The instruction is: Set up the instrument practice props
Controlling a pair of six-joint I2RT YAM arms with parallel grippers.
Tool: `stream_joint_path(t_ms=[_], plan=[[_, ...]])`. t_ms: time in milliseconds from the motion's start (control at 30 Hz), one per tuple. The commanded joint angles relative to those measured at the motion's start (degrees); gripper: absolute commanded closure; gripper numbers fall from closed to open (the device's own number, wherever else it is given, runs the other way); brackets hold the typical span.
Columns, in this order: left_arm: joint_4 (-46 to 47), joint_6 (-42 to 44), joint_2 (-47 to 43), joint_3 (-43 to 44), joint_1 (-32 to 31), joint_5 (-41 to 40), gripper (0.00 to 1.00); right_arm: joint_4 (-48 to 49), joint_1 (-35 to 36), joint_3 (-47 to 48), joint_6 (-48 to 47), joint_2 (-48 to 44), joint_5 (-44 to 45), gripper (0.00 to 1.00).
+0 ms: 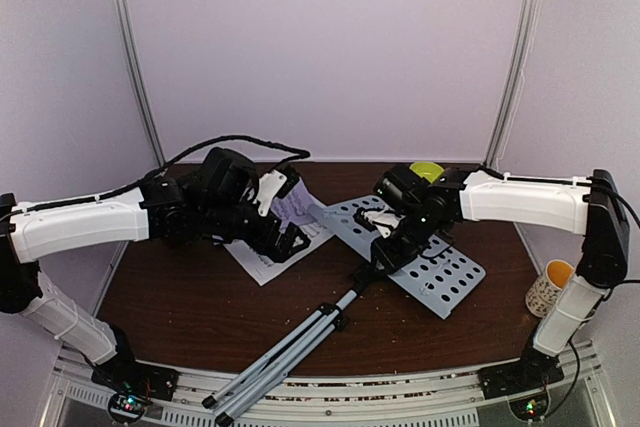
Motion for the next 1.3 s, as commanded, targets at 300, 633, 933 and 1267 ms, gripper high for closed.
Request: stream_joint_path(t_ms=[300, 633, 933, 1267], plan=[[1.26, -0.95, 0.06, 2.00, 0.22, -2.25, 0.02, -6.53, -1.16, 6.70, -1.75, -1.60, 3.28, 1.00], [4.49, -3.53, -6.93, -0.11, 0.22, -6.22, 0.02, -14.98, -1.15, 21.06, -5.78, -8.86, 19.91, 1.00], [13.53, -3.88, -18.11, -6.55, 0.60, -9.73, 0.02, -17.46, -0.69, 34.59, -8.54, -15.62, 29.43, 1.00], [18.19, -4.54, -18.16, -9.94, 1.75, -10.17, 0.02, -15.78, 3.52, 40.55, -19.22, -18.93, 44.69, 1.00]])
